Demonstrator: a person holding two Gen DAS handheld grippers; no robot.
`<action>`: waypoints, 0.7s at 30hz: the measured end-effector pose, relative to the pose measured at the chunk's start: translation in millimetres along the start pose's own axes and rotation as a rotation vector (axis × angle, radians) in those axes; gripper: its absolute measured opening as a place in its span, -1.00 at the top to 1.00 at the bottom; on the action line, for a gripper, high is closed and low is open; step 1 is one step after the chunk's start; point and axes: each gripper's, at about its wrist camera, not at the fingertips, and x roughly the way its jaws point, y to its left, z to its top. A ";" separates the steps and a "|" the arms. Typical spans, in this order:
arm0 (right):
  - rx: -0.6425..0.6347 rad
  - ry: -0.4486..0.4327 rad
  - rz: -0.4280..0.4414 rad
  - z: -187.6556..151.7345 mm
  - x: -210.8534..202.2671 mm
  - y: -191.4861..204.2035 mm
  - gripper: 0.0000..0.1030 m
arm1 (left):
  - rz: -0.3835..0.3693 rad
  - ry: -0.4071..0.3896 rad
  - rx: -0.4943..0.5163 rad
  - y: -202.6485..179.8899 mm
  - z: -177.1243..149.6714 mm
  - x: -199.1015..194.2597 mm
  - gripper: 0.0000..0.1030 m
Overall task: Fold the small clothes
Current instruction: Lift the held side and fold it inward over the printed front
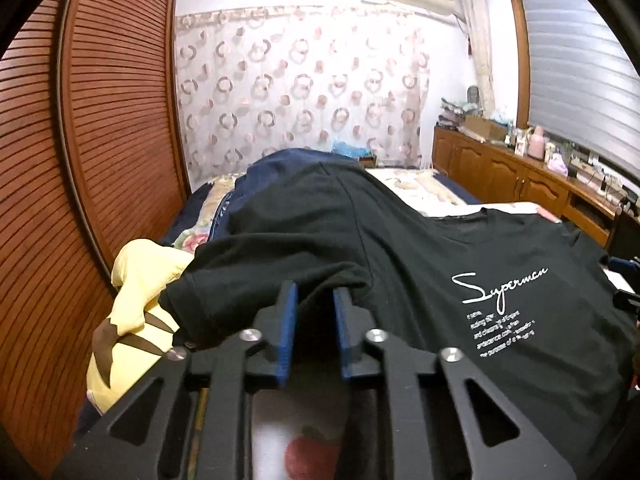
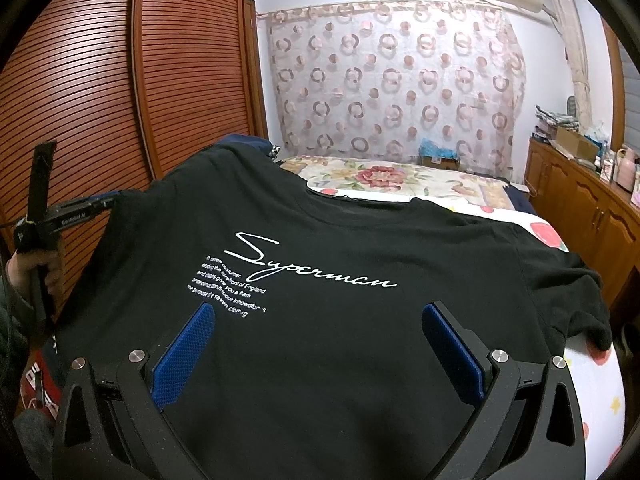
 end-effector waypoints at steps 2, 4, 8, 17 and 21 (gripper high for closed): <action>0.002 0.001 0.002 1.8 1.0 -4.0 -1.00 | 0.028 0.019 -0.004 5.9 0.2 6.7 0.64; 0.002 0.000 0.002 1.9 0.8 -3.7 -1.00 | 0.032 0.031 -0.013 10.1 -1.6 10.7 0.65; 0.003 -0.001 -0.002 2.0 1.0 -6.0 -1.00 | 0.044 0.021 -0.035 16.2 0.8 10.0 0.99; 0.012 -0.008 -0.006 0.5 -1.1 -7.9 -1.00 | -0.020 -0.079 -0.019 7.2 38.9 -18.4 0.94; 0.009 -0.006 -0.008 -0.7 -0.2 -6.1 -1.00 | 0.013 -0.068 -0.036 25.0 36.6 -17.3 -0.17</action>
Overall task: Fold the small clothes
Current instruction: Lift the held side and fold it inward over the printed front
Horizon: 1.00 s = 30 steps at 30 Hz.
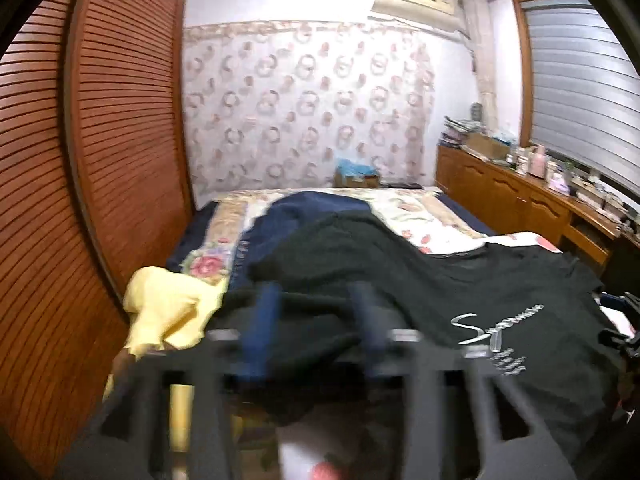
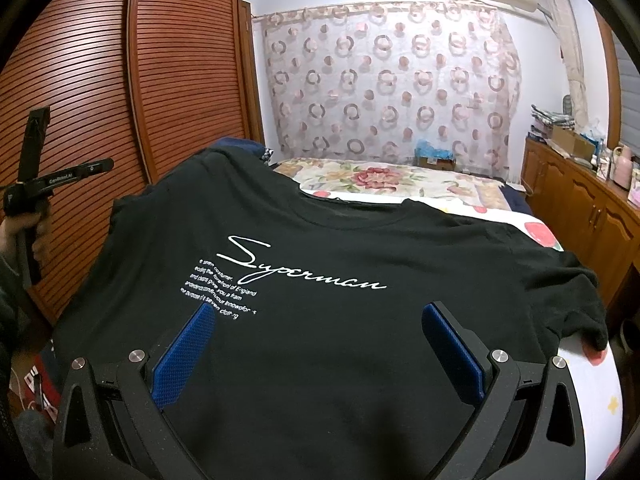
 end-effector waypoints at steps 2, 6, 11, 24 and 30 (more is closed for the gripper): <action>0.002 0.000 0.002 -0.3 0.8 0.5 -1.00 | 0.015 0.024 -0.040 15.5 -6.2 6.1 -0.37; -0.005 0.009 0.005 0.4 3.5 0.4 -1.00 | 0.020 0.105 -0.099 39.9 -25.5 28.5 -0.34; -0.016 0.016 0.010 4.2 6.5 0.3 -1.00 | -0.020 0.186 -0.159 49.4 -45.2 56.4 -0.11; -0.025 0.027 0.007 6.2 6.2 -3.5 -1.00 | -0.049 0.189 -0.188 55.8 -41.6 60.2 0.84; -0.016 0.025 0.005 5.8 6.0 -5.8 -1.00 | -0.041 0.114 -0.127 38.3 -24.2 32.9 0.87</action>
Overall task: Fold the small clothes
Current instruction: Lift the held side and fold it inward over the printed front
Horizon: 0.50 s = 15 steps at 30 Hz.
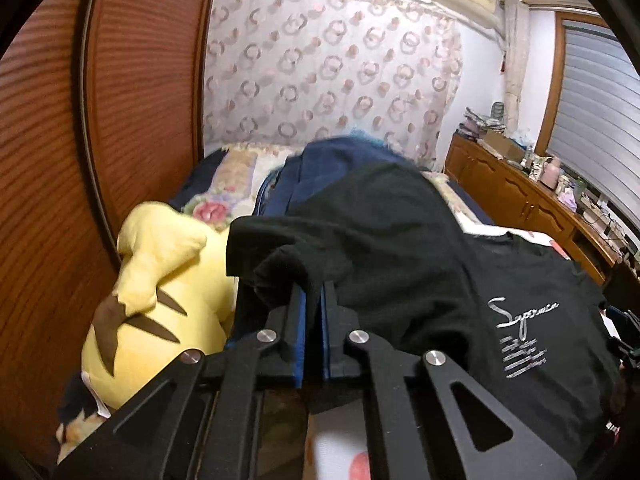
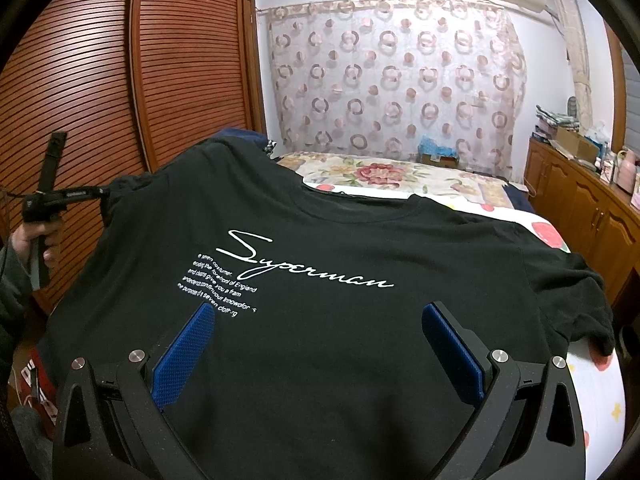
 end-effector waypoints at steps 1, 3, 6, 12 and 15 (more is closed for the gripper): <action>0.001 0.000 -0.002 0.0 0.0 -0.2 -1.00 | 0.000 -0.014 0.012 -3.9 4.2 -4.3 0.87; 0.002 -0.003 -0.005 -0.1 -1.3 -0.6 -1.00 | 0.022 -0.044 0.046 -14.7 14.9 -14.3 0.87; 0.013 -0.009 -0.009 -0.7 -4.3 -2.7 -1.00 | 0.055 -0.056 0.090 -25.7 30.3 -23.1 0.87; 0.026 -0.017 -0.014 -1.2 -7.0 -5.6 -1.00 | 0.079 0.024 0.096 -26.0 26.6 -18.3 0.87; 0.034 -0.017 -0.014 -2.0 -6.2 -5.2 -1.00 | 0.075 0.058 0.078 -22.6 11.7 -16.7 0.87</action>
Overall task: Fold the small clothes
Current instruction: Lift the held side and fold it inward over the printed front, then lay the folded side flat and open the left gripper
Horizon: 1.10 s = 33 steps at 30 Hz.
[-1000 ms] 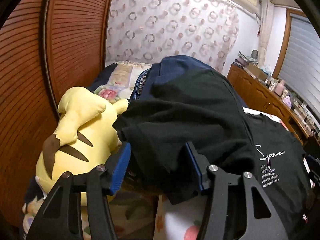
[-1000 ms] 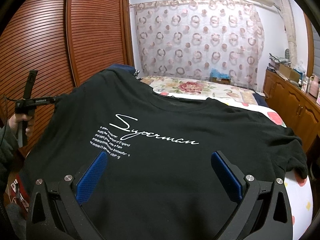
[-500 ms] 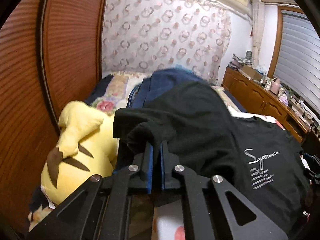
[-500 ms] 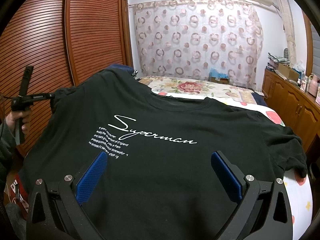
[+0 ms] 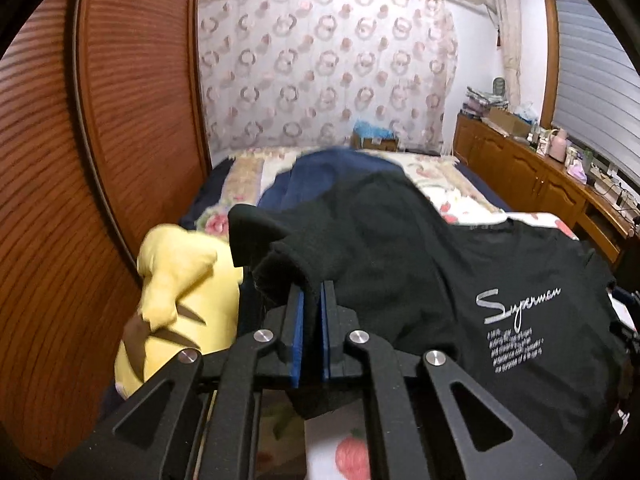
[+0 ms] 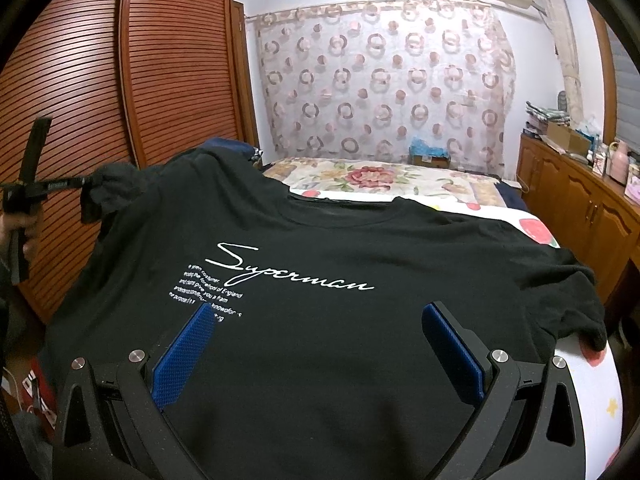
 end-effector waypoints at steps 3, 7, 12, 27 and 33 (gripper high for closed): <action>-0.001 0.002 0.001 -1.4 0.8 3.5 -1.00 | -0.016 0.035 -0.006 1.4 -16.7 6.3 0.87; -0.007 0.004 0.001 -0.1 2.3 3.8 -1.00 | -0.032 0.049 -0.008 -2.4 -30.4 13.5 0.87; -0.014 0.005 -0.006 0.6 2.9 2.8 -1.00 | -0.030 -0.023 0.015 -14.4 -23.8 0.2 0.89; -0.005 -0.016 -0.033 0.9 -4.1 -6.0 -1.00 | -0.212 -0.148 0.188 -115.7 66.2 -22.3 0.88; 0.014 -0.013 -0.043 3.2 -2.0 -14.7 -1.00 | -0.307 -0.159 0.197 -127.0 60.0 -34.3 -0.38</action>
